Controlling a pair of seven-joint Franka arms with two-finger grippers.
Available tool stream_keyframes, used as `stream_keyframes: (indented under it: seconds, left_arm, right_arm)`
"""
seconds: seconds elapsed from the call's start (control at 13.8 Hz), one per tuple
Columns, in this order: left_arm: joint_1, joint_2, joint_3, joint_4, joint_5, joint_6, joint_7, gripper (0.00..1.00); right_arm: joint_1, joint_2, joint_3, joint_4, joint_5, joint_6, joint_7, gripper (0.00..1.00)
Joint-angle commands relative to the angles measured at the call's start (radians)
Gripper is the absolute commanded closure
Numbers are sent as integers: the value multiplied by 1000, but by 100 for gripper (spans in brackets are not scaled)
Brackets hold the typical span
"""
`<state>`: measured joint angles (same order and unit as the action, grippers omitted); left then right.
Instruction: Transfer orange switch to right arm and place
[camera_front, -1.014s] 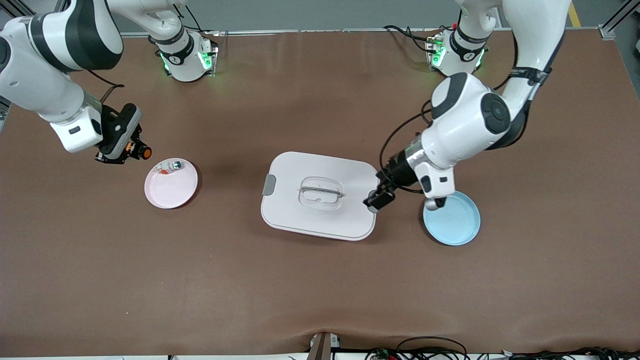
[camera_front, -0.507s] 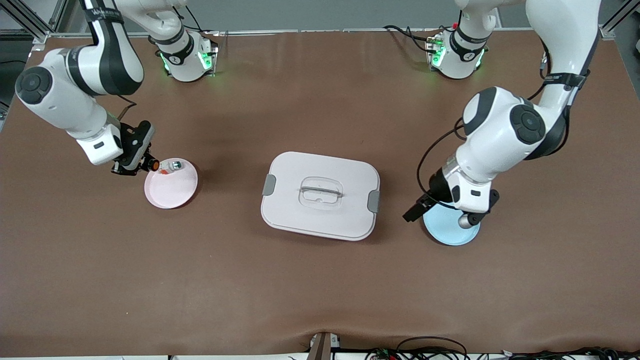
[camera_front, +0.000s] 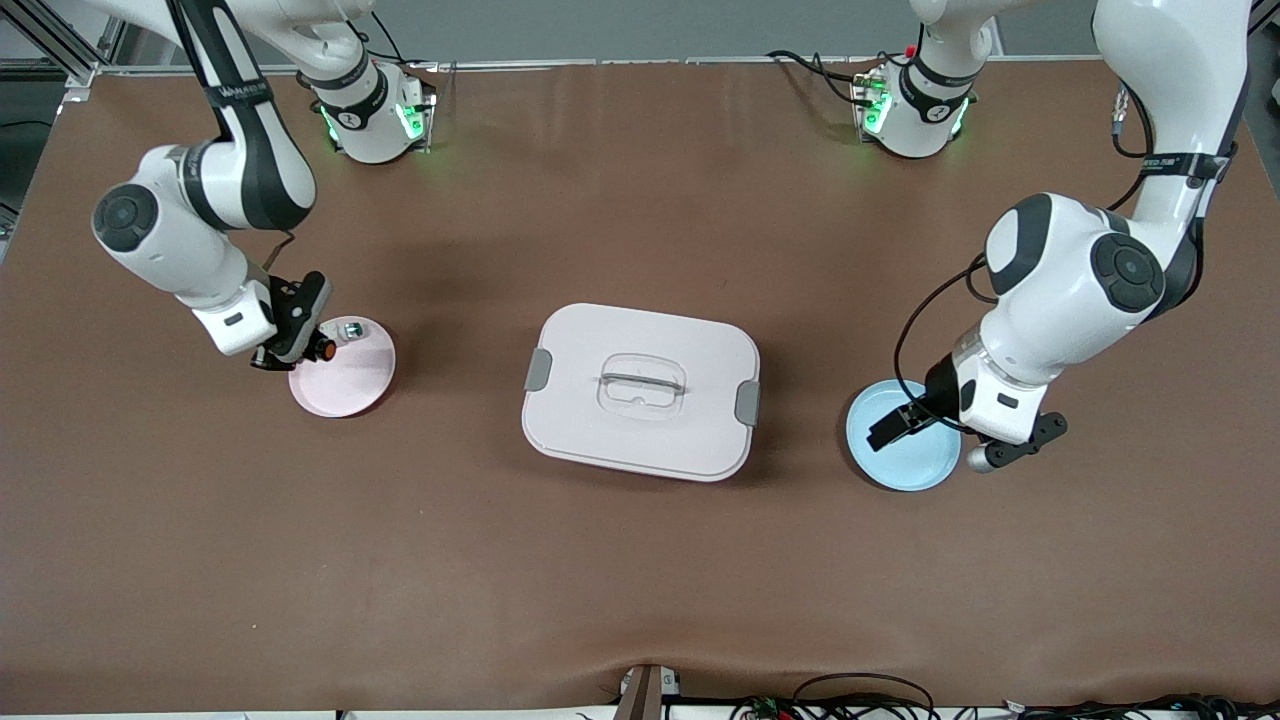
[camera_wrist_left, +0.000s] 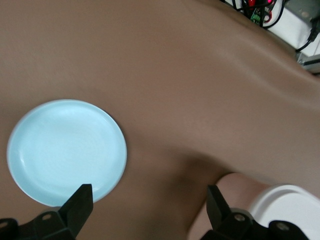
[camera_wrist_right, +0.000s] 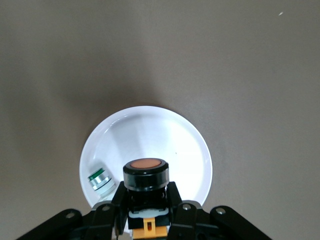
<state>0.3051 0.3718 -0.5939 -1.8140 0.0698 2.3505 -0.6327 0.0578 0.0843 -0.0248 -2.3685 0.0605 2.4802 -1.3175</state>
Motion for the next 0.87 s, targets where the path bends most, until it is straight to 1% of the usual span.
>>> stream_keyframes:
  seconds: [0.0, 0.14, 0.29, 0.43, 0.8]
  left_arm:
    - [26, -50, -6, -33, 83, -48, 131, 0]
    - [57, -62, -7, -36, 97, -53, 232, 0]
    - [98, -85, -9, -45, 97, -68, 348, 0]
    - [126, -102, -9, -42, 97, -92, 431, 0]
    - [169, -172, -11, -7, 91, -181, 450, 0]
  right_arm:
    - [-16, 70, 16, 2, -13, 77, -51, 100]
    - [-15, 113, 16, 0, -13, 130, -60, 100]
    - [-15, 150, 16, 5, -11, 146, -66, 100]
    - [-15, 167, 16, 5, -11, 163, -68, 100]
    - [-23, 203, 16, 11, -11, 186, -132, 100]
